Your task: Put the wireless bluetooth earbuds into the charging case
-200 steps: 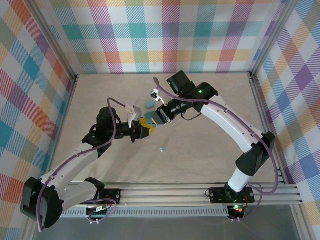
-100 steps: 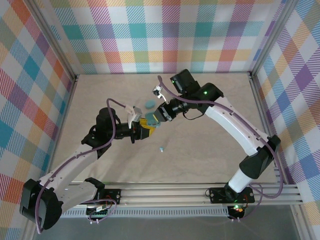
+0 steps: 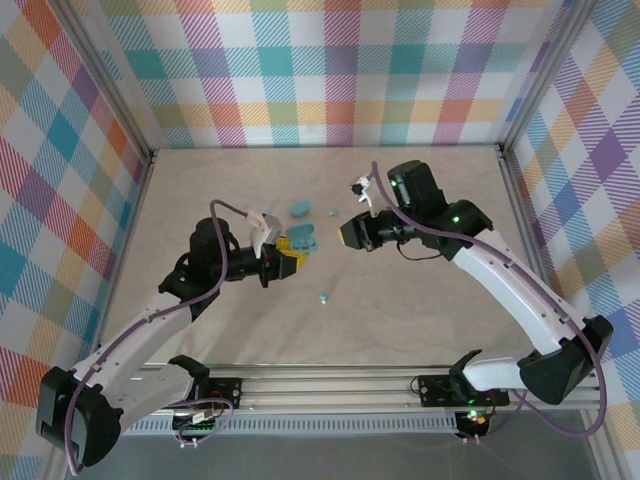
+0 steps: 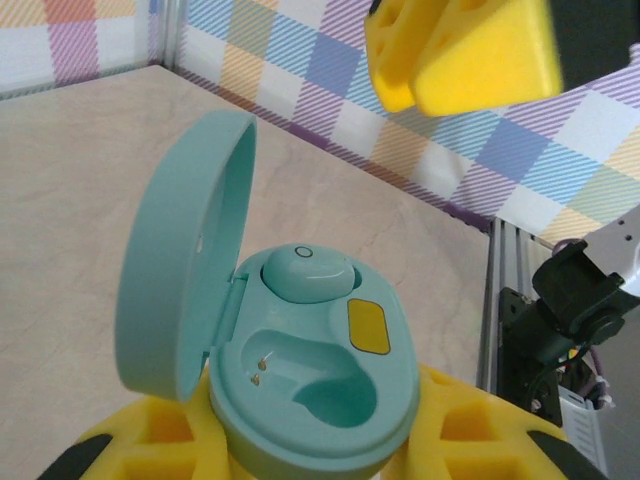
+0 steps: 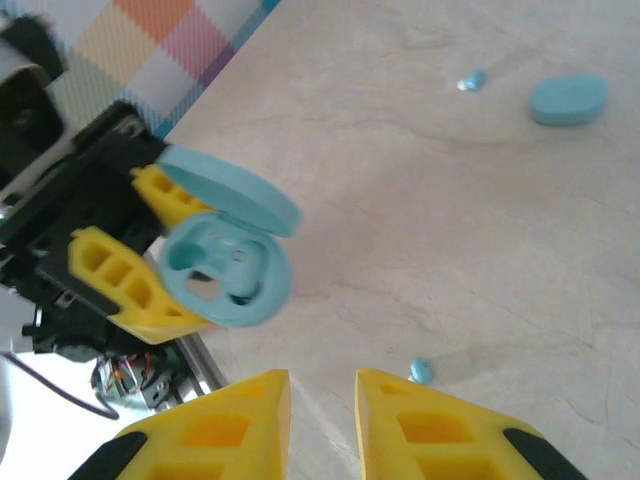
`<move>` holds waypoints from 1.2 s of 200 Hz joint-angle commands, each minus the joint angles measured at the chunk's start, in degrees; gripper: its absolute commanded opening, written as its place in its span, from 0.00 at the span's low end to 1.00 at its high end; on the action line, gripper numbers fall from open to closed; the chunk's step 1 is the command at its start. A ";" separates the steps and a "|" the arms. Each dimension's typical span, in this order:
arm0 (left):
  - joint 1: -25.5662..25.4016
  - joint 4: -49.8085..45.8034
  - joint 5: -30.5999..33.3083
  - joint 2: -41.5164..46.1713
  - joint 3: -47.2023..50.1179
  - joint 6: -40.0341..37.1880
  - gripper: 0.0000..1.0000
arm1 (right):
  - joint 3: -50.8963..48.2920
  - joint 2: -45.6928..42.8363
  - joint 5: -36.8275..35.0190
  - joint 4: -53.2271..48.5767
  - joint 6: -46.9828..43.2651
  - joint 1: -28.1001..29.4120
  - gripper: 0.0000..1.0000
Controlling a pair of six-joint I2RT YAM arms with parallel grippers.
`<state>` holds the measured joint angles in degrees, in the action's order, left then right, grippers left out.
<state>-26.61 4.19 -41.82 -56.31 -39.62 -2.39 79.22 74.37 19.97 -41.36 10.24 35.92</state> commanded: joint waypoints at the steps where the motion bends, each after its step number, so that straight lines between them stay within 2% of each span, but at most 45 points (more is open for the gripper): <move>1: -0.50 -1.73 2.87 2.36 -0.02 -0.12 0.00 | -5.13 -1.49 0.27 4.62 6.95 -1.70 0.26; 28: -0.46 -6.67 6.08 3.73 -0.88 -0.51 0.00 | -14.80 -0.27 2.42 11.35 12.94 -2.51 0.27; 52: -0.46 -9.69 7.21 5.64 -1.25 -0.68 0.00 | -19.97 5.26 4.01 14.77 17.04 -1.67 0.25; 74: -0.46 -11.74 8.27 8.00 -1.03 -1.09 0.00 | -19.89 10.65 0.48 14.17 16.08 2.40 0.25; 94: -0.46 -12.57 9.06 9.66 -0.51 -1.24 0.00 | -19.80 14.21 0.57 15.15 16.92 4.10 0.26; 141: -0.46 -12.61 9.65 11.30 1.89 -1.01 0.00 | -23.67 16.59 0.64 20.47 20.68 5.46 0.29; 240: -0.45 -12.55 10.92 11.73 2.33 -1.32 0.00 | -22.44 21.15 0.50 21.57 20.88 6.00 0.29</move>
<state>-26.61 -8.95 -31.79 -45.56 -37.71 -2.83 56.03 95.00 20.03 -21.67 30.06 41.36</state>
